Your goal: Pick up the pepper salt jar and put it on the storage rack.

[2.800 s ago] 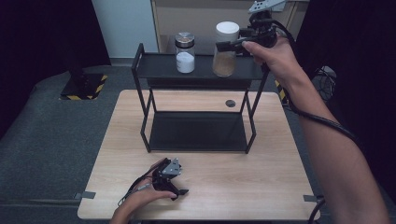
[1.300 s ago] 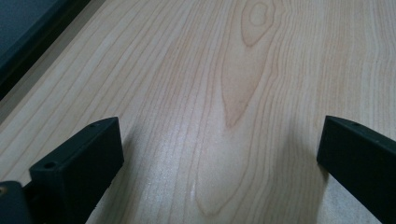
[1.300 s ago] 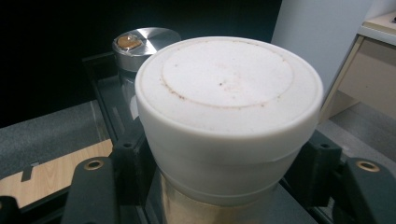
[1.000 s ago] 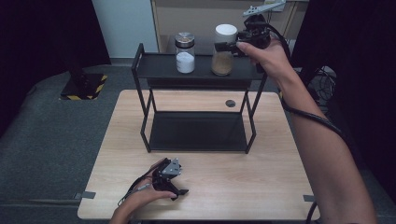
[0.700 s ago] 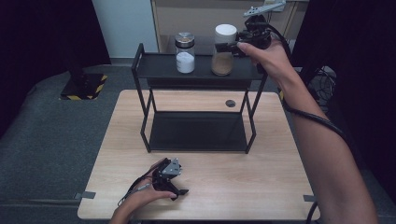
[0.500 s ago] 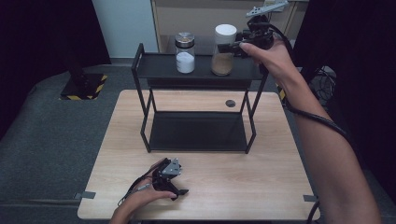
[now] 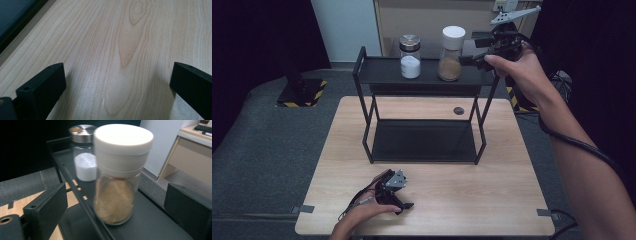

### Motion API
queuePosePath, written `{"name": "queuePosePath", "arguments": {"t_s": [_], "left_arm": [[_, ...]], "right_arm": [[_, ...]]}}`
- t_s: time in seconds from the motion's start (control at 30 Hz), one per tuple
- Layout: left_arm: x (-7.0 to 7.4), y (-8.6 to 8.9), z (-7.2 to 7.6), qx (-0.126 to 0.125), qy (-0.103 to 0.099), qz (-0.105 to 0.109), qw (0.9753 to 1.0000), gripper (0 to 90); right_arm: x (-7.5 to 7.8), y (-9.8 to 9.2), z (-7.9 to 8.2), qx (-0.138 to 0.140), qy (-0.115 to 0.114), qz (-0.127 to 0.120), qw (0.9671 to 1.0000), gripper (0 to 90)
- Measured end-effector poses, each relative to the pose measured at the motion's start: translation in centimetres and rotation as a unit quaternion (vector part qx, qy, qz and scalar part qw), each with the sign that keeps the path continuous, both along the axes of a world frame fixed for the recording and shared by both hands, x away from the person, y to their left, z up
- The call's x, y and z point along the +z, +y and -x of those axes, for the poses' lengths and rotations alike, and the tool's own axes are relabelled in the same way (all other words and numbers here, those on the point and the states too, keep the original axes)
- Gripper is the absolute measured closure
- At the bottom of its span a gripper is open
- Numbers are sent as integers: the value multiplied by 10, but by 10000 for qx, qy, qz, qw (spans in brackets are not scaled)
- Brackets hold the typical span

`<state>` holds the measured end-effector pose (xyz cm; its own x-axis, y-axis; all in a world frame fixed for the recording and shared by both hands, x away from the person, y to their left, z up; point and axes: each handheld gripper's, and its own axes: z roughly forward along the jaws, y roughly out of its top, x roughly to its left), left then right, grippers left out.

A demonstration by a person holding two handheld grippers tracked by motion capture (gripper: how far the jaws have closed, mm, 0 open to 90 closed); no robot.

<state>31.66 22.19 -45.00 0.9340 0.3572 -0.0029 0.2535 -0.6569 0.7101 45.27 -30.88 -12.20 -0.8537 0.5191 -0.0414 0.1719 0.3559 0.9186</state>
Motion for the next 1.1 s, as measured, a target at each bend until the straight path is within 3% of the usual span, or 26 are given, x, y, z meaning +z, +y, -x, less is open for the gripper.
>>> {"name": "queuePosePath", "arguments": {"t_s": [0.37, 0.77, 1.1], "left_arm": [[0, 0, 0, -3, 8, -4, 10000, 0], [0, 0, 1, 25, 8, 14, 10000, 0], [0, 0, 1, 29, 11, 20, 10000, 0]], "right_arm": [[-12, 5, 53, 214, -115, 276, 9993, 51], [-63, 10, 96, 641, 47, 334, 9974, 53], [-112, 10, 106, 782, 361, 343, 9957, 52]]}}
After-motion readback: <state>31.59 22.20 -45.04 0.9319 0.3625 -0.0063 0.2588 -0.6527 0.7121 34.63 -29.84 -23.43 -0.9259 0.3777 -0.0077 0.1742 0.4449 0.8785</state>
